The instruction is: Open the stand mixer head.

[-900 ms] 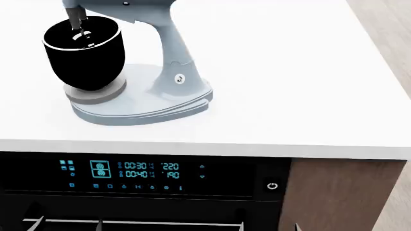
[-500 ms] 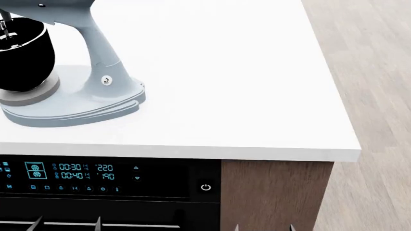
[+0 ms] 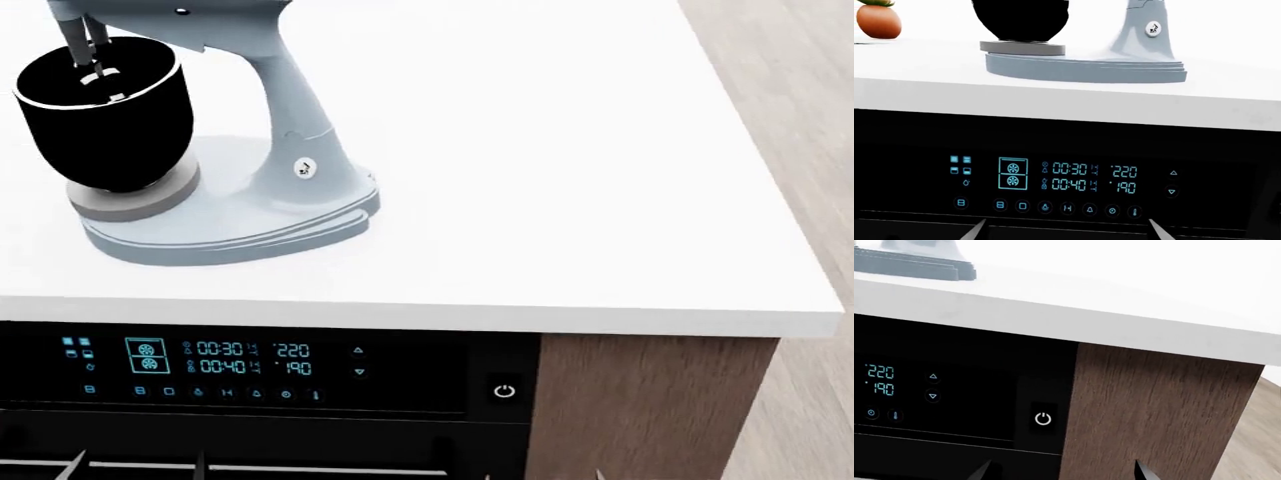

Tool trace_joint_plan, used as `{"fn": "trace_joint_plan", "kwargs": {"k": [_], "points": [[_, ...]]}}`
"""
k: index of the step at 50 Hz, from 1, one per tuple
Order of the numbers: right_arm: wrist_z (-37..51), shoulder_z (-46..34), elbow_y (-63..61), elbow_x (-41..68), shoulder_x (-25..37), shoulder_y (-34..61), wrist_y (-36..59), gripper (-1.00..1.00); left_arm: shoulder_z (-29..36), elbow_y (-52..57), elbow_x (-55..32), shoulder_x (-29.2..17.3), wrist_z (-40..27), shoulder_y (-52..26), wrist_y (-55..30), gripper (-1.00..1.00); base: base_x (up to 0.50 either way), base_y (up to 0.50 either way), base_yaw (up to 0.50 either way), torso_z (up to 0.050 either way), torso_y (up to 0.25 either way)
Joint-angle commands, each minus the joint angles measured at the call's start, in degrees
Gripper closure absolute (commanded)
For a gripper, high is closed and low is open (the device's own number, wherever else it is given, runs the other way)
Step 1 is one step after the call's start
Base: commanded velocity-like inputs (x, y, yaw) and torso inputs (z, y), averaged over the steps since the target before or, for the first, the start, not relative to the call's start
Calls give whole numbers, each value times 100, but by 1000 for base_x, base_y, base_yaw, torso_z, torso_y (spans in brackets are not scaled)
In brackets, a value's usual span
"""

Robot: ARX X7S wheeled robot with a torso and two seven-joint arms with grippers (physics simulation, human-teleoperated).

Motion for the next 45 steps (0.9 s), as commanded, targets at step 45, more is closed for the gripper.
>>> {"fn": "trace_joint_plan", "kwargs": {"k": [45], "points": [[121,-214,134,561,188,109,-26,-100,272,-48,-261,-242,-294,-33,152,-100,0,269,0,0,0]]}}
